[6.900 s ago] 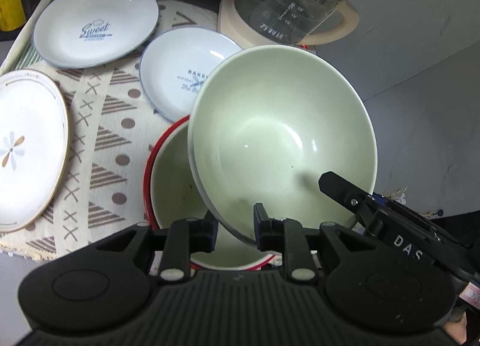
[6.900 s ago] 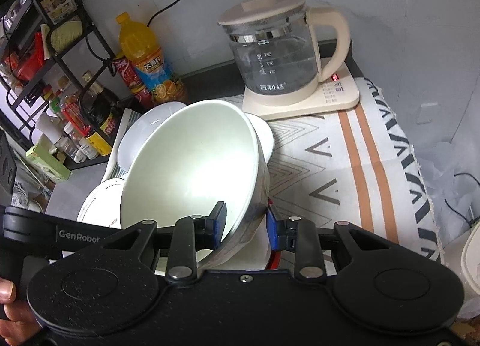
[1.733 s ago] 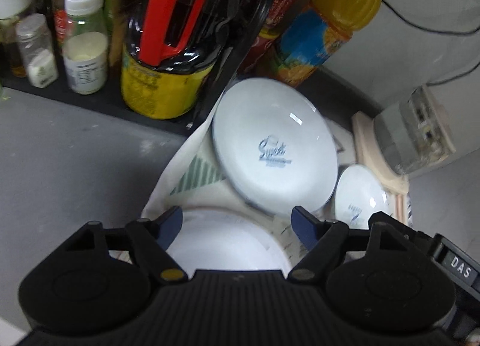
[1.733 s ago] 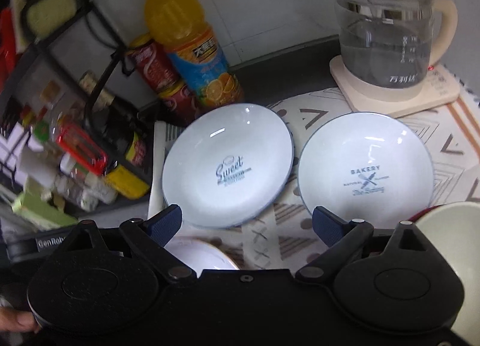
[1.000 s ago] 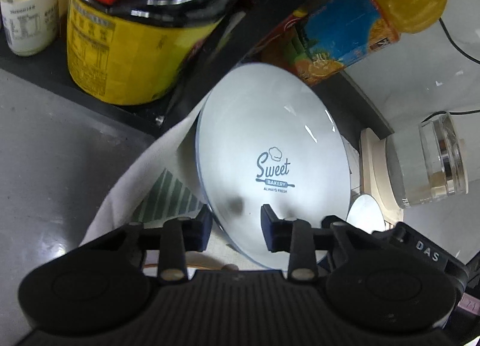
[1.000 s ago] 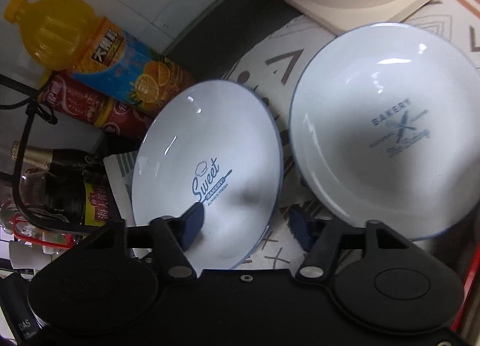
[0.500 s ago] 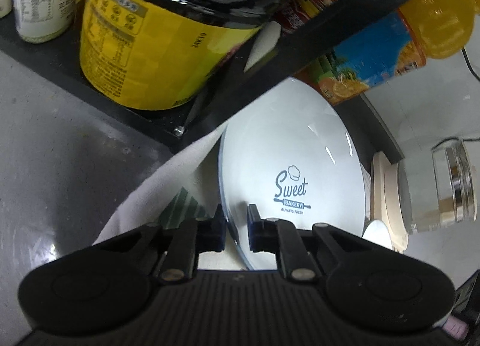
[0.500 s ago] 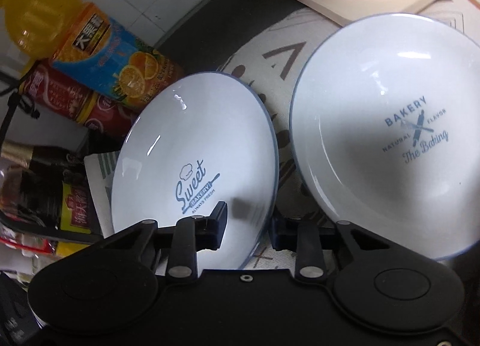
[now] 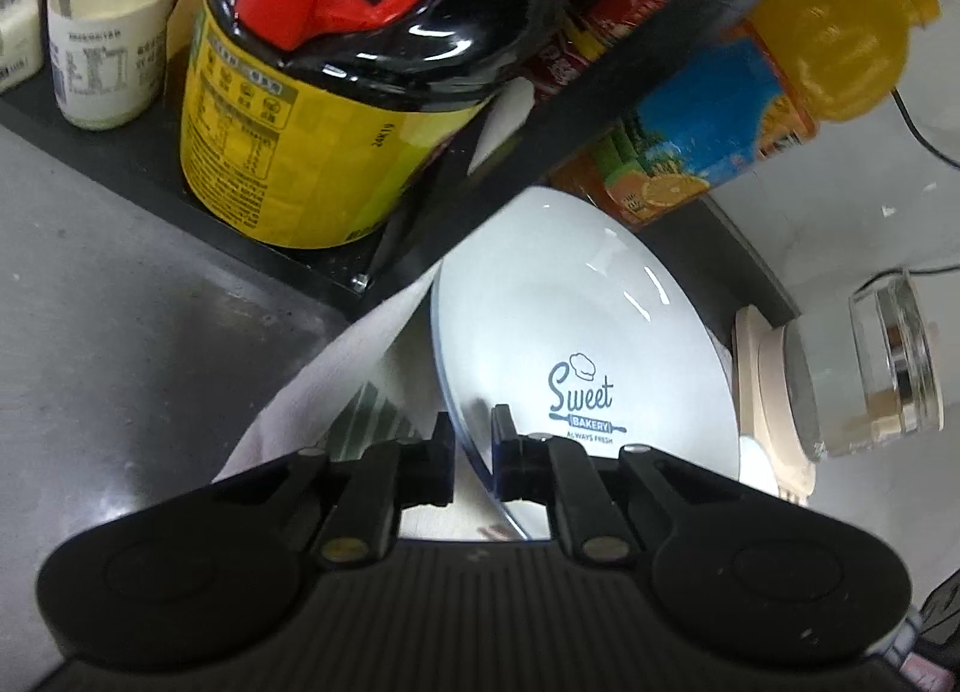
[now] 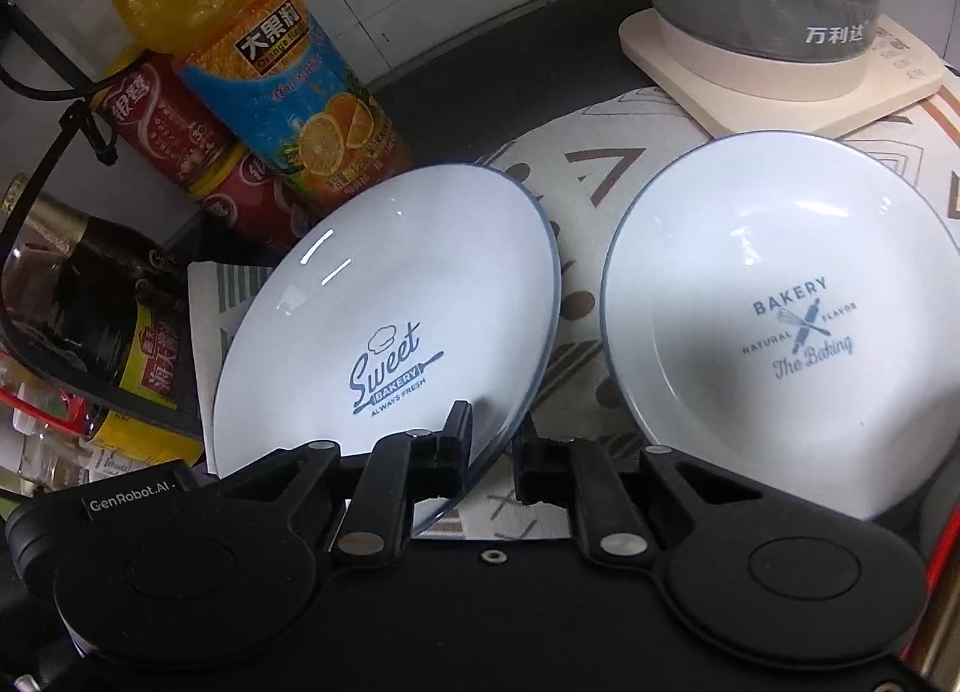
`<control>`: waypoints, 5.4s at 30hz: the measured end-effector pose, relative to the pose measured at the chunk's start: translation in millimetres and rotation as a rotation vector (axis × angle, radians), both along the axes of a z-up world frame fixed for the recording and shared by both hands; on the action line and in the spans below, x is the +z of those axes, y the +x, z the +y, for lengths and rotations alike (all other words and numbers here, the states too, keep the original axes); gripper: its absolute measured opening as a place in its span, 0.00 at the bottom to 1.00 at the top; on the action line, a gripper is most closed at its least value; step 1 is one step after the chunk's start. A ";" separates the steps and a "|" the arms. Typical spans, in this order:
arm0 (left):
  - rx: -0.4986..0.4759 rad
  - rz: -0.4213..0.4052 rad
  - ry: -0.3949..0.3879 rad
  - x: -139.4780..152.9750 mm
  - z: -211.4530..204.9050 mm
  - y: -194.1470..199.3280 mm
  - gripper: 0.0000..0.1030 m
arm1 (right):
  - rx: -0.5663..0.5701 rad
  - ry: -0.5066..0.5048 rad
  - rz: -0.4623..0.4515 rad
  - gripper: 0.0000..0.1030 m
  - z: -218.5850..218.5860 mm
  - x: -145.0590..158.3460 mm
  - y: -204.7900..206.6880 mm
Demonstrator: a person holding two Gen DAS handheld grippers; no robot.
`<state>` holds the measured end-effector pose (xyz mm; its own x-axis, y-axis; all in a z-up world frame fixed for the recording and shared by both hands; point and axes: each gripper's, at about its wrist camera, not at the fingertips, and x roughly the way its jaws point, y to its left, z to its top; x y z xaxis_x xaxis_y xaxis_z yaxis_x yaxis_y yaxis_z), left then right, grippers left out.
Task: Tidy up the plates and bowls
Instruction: 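Lift the 'Sweet' plate with both grippers toward the flower-pattern plate, then lower the 'Sweet' plate onto the flower-pattern plate with both grippers, then open both grippers and release the 'Sweet' plate rim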
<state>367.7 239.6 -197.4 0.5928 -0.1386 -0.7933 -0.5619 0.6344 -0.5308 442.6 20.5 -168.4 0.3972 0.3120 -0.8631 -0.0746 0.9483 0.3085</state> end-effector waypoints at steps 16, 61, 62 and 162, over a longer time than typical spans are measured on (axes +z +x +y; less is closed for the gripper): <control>-0.007 -0.054 0.072 39.3 -20.9 -42.6 0.10 | 0.042 -0.007 -0.112 0.13 -5.4 43.4 -43.4; 0.186 0.049 0.081 33.9 -105.2 -194.0 0.11 | 0.280 -0.005 -0.114 0.13 -41.5 49.2 -154.9; 0.186 0.052 0.077 32.4 -106.3 -195.6 0.11 | 0.281 -0.008 -0.110 0.13 -42.2 48.6 -156.2; 0.260 0.280 0.062 35.0 -18.4 -178.4 0.34 | 0.480 -0.193 -0.032 0.38 -6.9 23.8 -121.4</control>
<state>189.4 221.2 -162.4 0.3614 0.0415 -0.9315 -0.8259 0.4778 -0.2992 321.2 13.6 -144.6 0.2759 0.3024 -0.9124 -0.5217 0.8443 0.1221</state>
